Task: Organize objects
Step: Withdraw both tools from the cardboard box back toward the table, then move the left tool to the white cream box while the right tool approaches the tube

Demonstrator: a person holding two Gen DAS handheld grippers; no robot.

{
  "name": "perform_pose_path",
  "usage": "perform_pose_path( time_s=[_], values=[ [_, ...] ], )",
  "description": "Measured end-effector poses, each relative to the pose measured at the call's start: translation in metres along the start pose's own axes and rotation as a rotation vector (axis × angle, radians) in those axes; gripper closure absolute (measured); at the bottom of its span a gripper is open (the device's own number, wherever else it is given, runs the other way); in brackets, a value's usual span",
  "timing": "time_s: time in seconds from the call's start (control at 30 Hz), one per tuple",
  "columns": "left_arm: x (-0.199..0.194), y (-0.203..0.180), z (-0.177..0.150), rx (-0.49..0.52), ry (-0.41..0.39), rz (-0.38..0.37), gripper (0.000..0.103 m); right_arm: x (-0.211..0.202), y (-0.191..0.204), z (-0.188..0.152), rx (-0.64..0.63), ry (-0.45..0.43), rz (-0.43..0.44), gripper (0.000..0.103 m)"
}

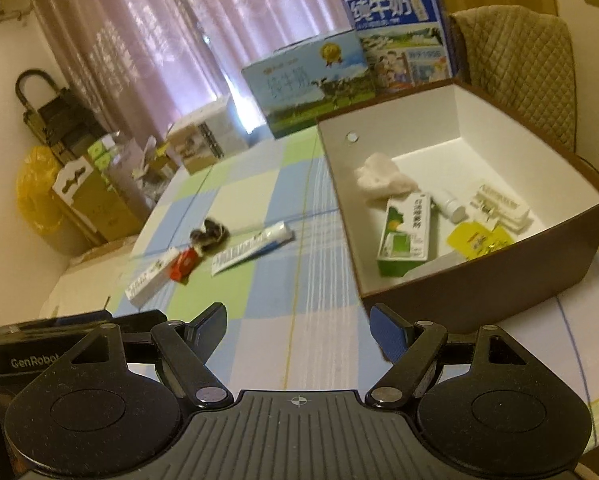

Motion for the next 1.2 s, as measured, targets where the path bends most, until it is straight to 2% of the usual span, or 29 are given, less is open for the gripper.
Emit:
perform_pose_path(
  time_s=[0.27, 0.63, 1.13, 1.2],
  values=[
    [0.002, 0.019, -0.012, -0.008, 0.013, 0.049, 0.015, 0.018, 0.008, -0.012, -0.016, 0.045, 0.018, 0.027],
    [0.008, 0.043, -0.020, -0.023, 0.019, 0.093, 0.015, 0.049, 0.031, -0.013, -0.146, 0.046, 0.059, 0.027],
    [0.050, 0.107, -0.004, -0.015, 0.015, 0.201, 0.016, 0.151, 0.063, 0.010, -0.186, 0.076, 0.101, 0.028],
    [0.057, 0.115, 0.001, -0.001, 0.011, 0.206, 0.016, 0.167, 0.066, 0.013, -0.211, 0.078, 0.103, 0.038]
  ],
)
Point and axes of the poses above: each gripper's, at about its wrist camera, not at the fingertips, and x roughly the way its jaws point, y to its left, z to its top, the point moved 2 cm from there along x, roughly the way its jaws point, and after that the axes turned 10 degrees about -y, right-handed, at the moved point
